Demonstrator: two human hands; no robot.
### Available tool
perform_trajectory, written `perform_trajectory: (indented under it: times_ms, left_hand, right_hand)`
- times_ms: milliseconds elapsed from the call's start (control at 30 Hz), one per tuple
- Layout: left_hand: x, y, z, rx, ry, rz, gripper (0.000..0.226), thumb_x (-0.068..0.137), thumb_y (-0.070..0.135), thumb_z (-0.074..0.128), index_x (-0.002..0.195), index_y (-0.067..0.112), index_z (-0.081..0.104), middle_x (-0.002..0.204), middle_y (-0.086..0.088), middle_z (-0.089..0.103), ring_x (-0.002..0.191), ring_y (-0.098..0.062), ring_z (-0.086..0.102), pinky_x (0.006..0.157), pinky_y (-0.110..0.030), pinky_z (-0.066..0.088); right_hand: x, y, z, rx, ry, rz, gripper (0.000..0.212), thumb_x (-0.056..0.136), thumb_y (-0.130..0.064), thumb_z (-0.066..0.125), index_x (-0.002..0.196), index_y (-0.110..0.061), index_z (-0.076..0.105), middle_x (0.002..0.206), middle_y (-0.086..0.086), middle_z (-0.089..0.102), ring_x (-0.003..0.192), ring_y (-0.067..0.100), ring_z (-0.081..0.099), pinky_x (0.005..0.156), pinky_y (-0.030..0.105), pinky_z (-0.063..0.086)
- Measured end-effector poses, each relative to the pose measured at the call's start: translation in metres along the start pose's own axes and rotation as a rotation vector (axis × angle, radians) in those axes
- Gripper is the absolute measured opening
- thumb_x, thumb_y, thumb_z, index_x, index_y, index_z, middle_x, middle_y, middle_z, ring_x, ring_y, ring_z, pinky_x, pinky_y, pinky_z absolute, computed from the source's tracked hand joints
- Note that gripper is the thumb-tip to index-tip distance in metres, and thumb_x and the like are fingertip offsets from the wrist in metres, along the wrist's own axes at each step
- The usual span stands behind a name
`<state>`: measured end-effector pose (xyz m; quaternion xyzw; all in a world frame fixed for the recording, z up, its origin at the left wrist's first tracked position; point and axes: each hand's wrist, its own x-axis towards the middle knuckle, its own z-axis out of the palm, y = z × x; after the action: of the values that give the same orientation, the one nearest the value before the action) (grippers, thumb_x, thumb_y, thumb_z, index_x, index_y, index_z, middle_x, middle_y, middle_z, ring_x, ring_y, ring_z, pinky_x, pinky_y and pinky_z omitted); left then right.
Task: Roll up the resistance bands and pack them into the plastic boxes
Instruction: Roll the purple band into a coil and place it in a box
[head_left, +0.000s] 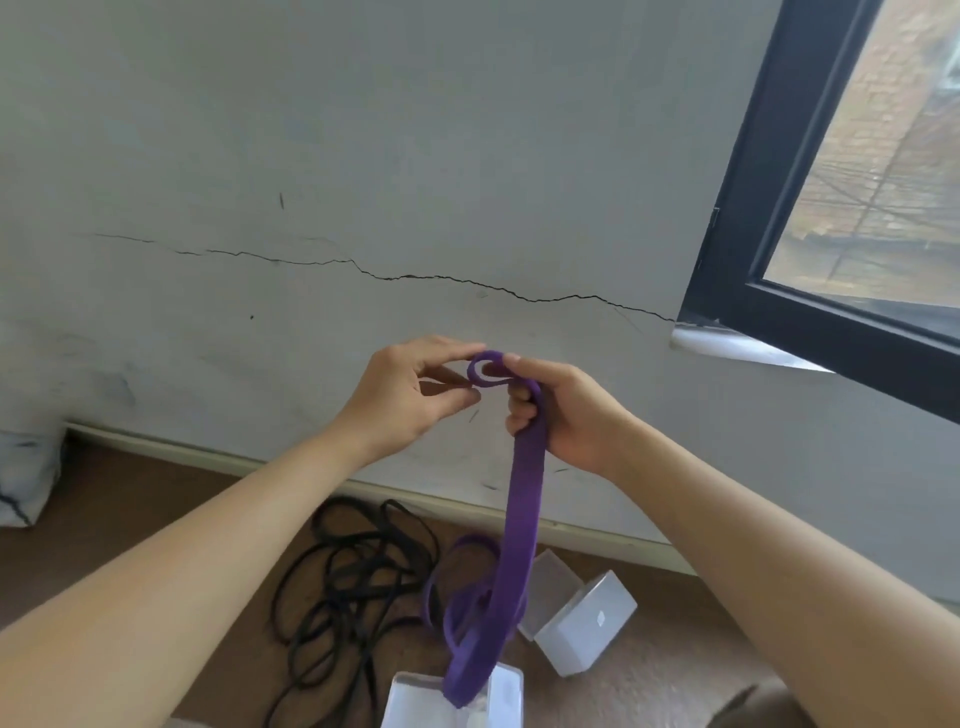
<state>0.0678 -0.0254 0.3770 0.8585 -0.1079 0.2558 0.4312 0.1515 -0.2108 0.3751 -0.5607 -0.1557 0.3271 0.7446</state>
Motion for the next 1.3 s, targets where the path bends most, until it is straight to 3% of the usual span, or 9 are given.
perform_trajectory:
  times_ms: [167,233,333,433,533,667,833,1000,1300]
  left_hand:
    - [0.003,0.002,0.004,0.095,0.041,0.082,0.028,0.082,0.012,0.083,0.109,0.016,0.076,0.101,0.006,0.075,0.093,-0.004,0.071,0.085,-0.021,0.057]
    - [0.004,0.001,0.003,0.09,0.065,0.06,0.018,0.082,0.014,0.083,0.099,0.016,0.077,0.092,0.009,0.076,0.087,-0.004,0.072,0.084,-0.025,0.058]
    - [0.004,-0.001,0.004,0.132,0.076,0.078,0.015,0.082,0.02,0.083,0.096,0.018,0.078,0.088,0.009,0.076,0.084,-0.007,0.071,0.081,-0.031,0.057]
    - [0.003,0.001,0.004,0.167,0.097,0.144,0.015,0.082,0.021,0.083,0.095,0.019,0.077,0.088,0.009,0.075,0.083,-0.007,0.068,0.079,-0.031,0.055]
    - [0.004,0.006,0.004,0.233,0.13,0.226,0.017,0.082,0.016,0.083,0.098,0.016,0.078,0.089,0.006,0.074,0.081,-0.01,0.067,0.078,-0.03,0.055]
    - [0.006,0.011,0.002,0.235,0.151,0.281,0.02,0.08,0.012,0.084,0.099,0.014,0.078,0.09,0.006,0.075,0.08,-0.009,0.066,0.078,-0.023,0.054]
    - [0.005,0.013,0.004,0.201,0.282,0.224,0.014,0.081,0.027,0.082,0.093,0.02,0.079,0.083,0.005,0.073,0.078,-0.013,0.064,0.073,-0.029,0.052]
    - [0.002,0.012,0.02,0.131,0.445,0.115,0.009,0.08,0.021,0.084,0.087,0.019,0.079,0.077,0.01,0.07,0.069,-0.004,0.061,0.069,-0.025,0.051]
    - [-0.003,0.012,0.033,0.216,0.523,0.165,0.014,0.081,0.017,0.082,0.095,0.016,0.079,0.086,0.002,0.076,0.075,-0.014,0.067,0.07,-0.03,0.055]
  right_hand:
    - [-0.004,0.01,-0.005,-0.098,-0.078,0.028,0.026,0.089,-0.031,0.072,0.096,-0.006,0.066,0.071,0.005,0.047,0.059,0.017,0.046,0.065,0.03,0.042]
    - [-0.004,0.012,-0.007,-0.22,-0.106,-0.009,0.03,0.095,-0.031,0.067,0.108,-0.004,0.072,0.081,0.008,0.059,0.072,0.02,0.058,0.076,0.037,0.053]
    - [-0.008,0.011,-0.011,-0.326,-0.103,-0.075,0.037,0.095,-0.03,0.066,0.121,-0.004,0.071,0.102,0.014,0.071,0.098,0.028,0.068,0.097,0.049,0.055]
    - [-0.013,0.007,-0.011,-0.433,-0.081,-0.182,0.045,0.086,-0.029,0.073,0.122,-0.004,0.071,0.103,0.015,0.075,0.1,0.031,0.072,0.095,0.047,0.058]
    - [-0.016,0.005,-0.007,-0.576,-0.027,-0.31,0.026,0.089,-0.017,0.076,0.114,-0.009,0.075,0.099,0.015,0.078,0.094,0.032,0.075,0.093,0.046,0.06]
    - [-0.019,0.003,-0.005,-0.5,-0.056,-0.338,0.026,0.091,-0.009,0.072,0.117,-0.006,0.073,0.109,0.019,0.076,0.106,0.039,0.072,0.098,0.047,0.057]
    - [-0.021,0.003,0.002,-0.29,-0.035,-0.297,0.049,0.084,-0.029,0.07,0.125,-0.001,0.067,0.106,0.019,0.075,0.095,0.033,0.073,0.09,0.043,0.059]
    - [-0.018,0.009,0.013,-0.127,0.015,-0.259,0.033,0.091,-0.029,0.067,0.114,-0.006,0.072,0.106,0.017,0.074,0.092,0.031,0.07,0.094,0.049,0.055]
    - [-0.012,0.012,0.024,0.087,0.06,-0.202,0.03,0.098,-0.026,0.063,0.111,-0.001,0.073,0.099,0.014,0.069,0.087,0.024,0.064,0.079,0.037,0.056]
